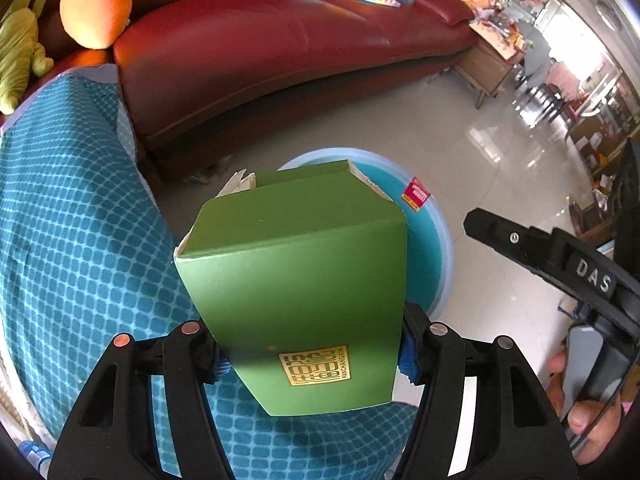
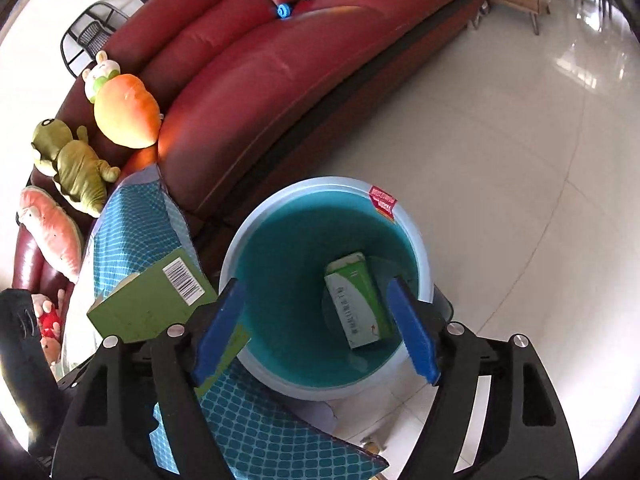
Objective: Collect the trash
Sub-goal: 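Carry both boxes over the teal bin and open both tools to drop them, then move both open tools back over the table toward the cup and bottle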
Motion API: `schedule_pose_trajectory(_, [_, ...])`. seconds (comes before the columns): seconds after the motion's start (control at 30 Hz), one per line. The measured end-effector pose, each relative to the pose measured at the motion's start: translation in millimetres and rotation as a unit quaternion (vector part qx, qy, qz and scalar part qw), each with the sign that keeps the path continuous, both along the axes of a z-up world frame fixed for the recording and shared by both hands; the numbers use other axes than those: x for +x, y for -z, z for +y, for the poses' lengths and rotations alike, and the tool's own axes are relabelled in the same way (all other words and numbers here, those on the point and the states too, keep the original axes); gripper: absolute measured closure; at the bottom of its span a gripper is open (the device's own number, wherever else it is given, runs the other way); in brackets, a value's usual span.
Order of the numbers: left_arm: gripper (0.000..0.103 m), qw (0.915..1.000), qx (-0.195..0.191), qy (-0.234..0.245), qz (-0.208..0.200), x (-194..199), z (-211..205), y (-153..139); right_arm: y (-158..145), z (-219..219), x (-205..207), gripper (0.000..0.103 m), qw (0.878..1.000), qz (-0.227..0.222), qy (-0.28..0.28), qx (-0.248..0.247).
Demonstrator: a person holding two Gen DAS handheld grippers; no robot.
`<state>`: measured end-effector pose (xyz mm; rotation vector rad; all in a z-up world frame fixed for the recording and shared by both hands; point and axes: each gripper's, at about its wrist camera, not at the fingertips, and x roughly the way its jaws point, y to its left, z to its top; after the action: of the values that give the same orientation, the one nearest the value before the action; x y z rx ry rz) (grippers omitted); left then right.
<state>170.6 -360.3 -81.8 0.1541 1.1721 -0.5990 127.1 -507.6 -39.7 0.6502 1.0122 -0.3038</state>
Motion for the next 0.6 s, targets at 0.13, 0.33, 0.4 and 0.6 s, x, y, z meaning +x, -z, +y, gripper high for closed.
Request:
schedule_pose_trajectory(0.13, [0.031,0.9999,-0.002,0.006,0.008,2.2,-12.0,2.0,-4.4,-0.8,0.6,0.031,1.0,0.001,0.006,-0.012])
schedule_pose_trajectory(0.33, [0.024,0.9999,0.006,-0.011,-0.01,-3.4,8.0,-6.7,-5.9,0.1,5.9,0.029,1.0,0.009,0.006,-0.016])
schedule_pose_trajectory(0.4, [0.024,0.9997,0.003,-0.019,-0.012,-4.9,19.7,-8.9,-8.2,3.8,9.2,0.029,1.0,0.009,0.0,-0.019])
schedule_pose_trajectory(0.6, [0.017,0.9984,-0.012,-0.052,-0.018,-9.8,57.0,-24.1,-16.6,28.3,21.5,0.028,0.998,0.018,-0.04,-0.037])
